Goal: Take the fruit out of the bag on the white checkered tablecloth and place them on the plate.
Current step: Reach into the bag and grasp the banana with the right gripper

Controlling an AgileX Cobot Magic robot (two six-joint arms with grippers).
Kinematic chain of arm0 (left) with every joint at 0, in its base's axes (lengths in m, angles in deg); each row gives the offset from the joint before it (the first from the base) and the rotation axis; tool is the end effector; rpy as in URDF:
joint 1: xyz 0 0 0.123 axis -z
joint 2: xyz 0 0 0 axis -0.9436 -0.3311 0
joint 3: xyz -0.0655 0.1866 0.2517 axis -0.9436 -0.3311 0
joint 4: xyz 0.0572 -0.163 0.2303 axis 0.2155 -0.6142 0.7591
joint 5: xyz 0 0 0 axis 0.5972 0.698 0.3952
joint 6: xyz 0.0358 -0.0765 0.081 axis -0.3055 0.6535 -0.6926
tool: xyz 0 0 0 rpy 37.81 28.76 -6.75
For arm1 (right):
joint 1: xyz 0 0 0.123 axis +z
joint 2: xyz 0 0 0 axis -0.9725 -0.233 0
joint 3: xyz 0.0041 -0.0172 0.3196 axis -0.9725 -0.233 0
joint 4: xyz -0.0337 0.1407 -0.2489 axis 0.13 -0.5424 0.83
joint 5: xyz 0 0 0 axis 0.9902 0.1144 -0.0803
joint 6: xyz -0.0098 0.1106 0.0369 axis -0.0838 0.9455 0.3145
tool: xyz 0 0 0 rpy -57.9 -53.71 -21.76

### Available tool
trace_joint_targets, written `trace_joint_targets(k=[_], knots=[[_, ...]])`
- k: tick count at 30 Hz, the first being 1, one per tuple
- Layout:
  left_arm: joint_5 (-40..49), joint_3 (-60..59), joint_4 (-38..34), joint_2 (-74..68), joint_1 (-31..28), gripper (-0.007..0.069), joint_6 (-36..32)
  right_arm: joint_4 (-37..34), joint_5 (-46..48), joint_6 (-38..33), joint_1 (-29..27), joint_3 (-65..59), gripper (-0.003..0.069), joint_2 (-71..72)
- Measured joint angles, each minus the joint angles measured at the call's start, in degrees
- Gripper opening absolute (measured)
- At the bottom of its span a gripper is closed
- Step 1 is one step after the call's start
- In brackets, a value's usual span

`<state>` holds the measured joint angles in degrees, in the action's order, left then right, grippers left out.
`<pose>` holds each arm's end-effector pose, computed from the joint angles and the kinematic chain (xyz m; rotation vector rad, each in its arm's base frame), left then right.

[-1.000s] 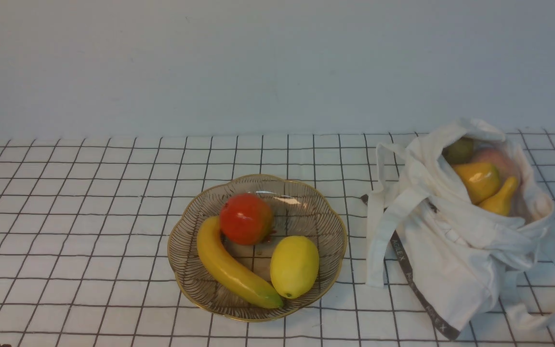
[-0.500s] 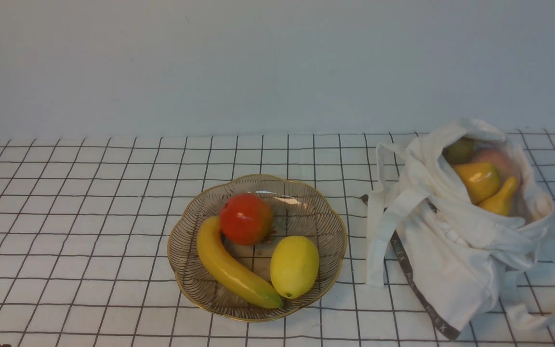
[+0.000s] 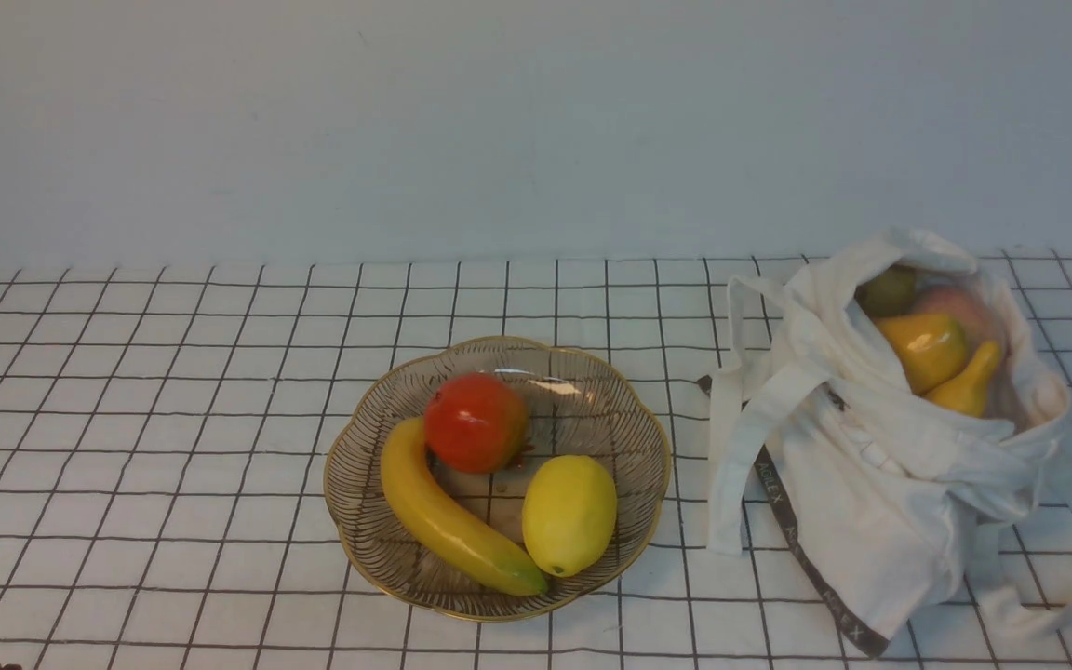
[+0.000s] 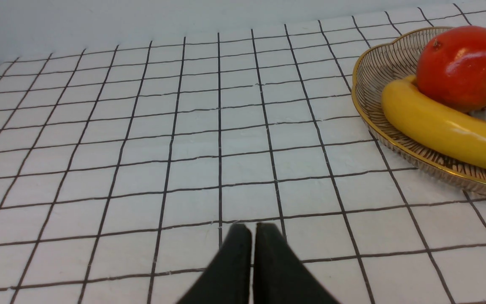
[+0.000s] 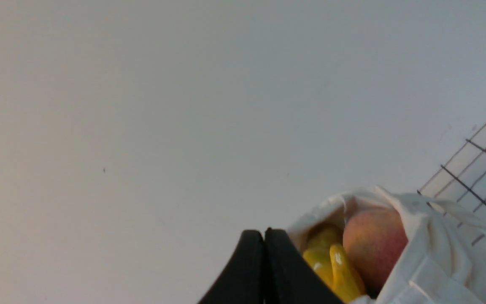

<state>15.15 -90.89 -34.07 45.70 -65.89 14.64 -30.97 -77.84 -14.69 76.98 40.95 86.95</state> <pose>0.0782 -0.0040 0.1613 0.1188 1.8762 0.0035 0.0833 -0.0033 0.2093 0.6723 1.3407 0.7121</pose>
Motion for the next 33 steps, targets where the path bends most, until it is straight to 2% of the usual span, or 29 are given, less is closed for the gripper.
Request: trace_joint_targets(k=[7, 13, 15, 18, 25, 33], knots=[[0.00, 0.00, 0.00, 0.00, 0.00, -0.0008, 0.00, -1.70, -5.40, -7.50, 0.00, 0.16, -0.0013, 0.00], [0.00, 0.00, 0.00, 0.00, 0.00, -0.0008, 0.00, 1.11, 7.83, -15.89, 0.00, 13.66, -0.0013, -7.34], [0.00, 0.00, 0.00, 0.00, 0.00, -0.0008, 0.00, 3.77, 18.50, -19.56, 0.00, 21.37, -0.0013, -18.36], [0.00, 0.00, 0.00, 0.00, 0.00, -0.0008, 0.00, 8.05, 25.59, -22.06, 0.00, 27.28, -0.0012, -30.95], [0.00, 0.00, 0.00, 0.00, 0.00, -0.0008, 0.31, 17.81, 27.56, -22.69, 0.00, 36.44, -0.0011, -53.28], [0.00, 0.00, 0.00, 0.00, 0.00, -0.0008, 0.00, 16.37, 30.04, -21.49, -3.12, 45.65, 0.0005, -72.41]])
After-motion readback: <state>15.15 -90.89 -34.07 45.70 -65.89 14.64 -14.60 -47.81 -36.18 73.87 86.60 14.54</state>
